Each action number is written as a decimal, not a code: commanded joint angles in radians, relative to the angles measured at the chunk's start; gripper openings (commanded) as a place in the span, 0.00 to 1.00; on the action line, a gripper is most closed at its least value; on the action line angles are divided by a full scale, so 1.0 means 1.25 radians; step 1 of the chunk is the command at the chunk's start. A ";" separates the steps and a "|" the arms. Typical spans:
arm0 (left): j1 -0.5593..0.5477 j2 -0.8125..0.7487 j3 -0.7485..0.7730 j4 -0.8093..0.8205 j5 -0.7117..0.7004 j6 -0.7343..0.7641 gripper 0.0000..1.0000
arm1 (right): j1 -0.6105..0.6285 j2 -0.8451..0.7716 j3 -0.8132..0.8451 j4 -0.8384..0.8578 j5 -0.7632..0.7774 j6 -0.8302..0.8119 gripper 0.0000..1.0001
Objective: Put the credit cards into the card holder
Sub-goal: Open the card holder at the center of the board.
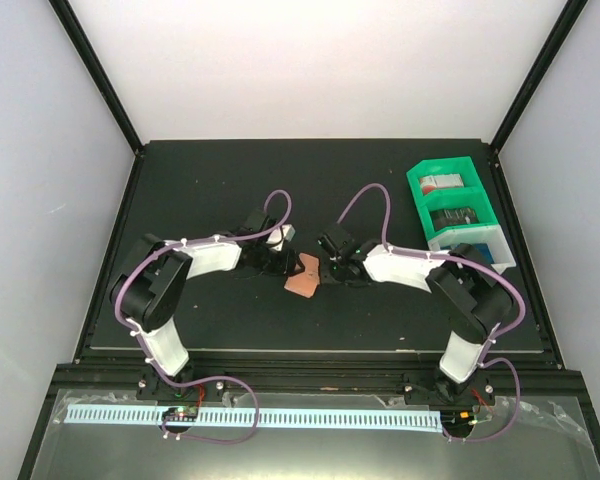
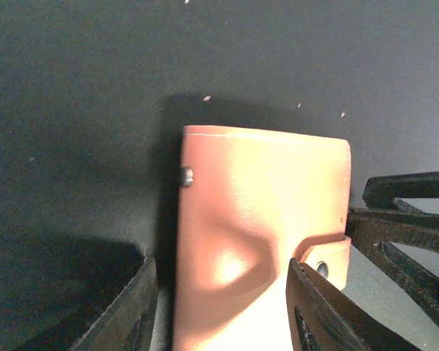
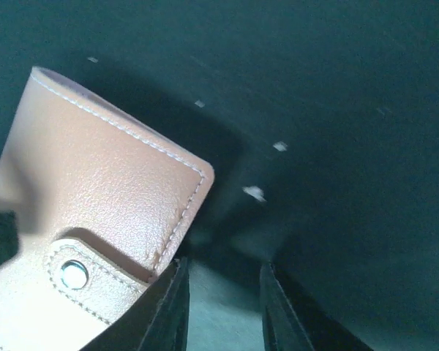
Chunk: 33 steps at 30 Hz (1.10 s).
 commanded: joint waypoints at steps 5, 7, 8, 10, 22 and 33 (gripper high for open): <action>-0.008 -0.052 -0.089 0.042 -0.083 -0.137 0.47 | 0.006 0.000 0.078 -0.042 0.018 0.006 0.37; -0.011 -0.054 -0.106 0.051 -0.087 -0.159 0.44 | 0.015 -0.014 0.091 -0.071 0.040 0.011 0.41; -0.011 -0.054 -0.109 0.050 -0.092 -0.165 0.42 | 0.024 -0.015 0.101 -0.092 0.053 0.013 0.43; -0.010 -0.051 -0.108 0.033 -0.101 -0.167 0.40 | 0.044 -0.014 0.118 -0.113 0.065 0.018 0.47; -0.011 -0.035 -0.159 0.019 -0.091 -0.191 0.34 | 0.114 0.074 0.190 -0.135 0.074 0.073 0.59; -0.010 -0.018 -0.189 0.008 -0.118 -0.198 0.23 | 0.122 0.138 0.217 -0.146 0.165 0.109 0.59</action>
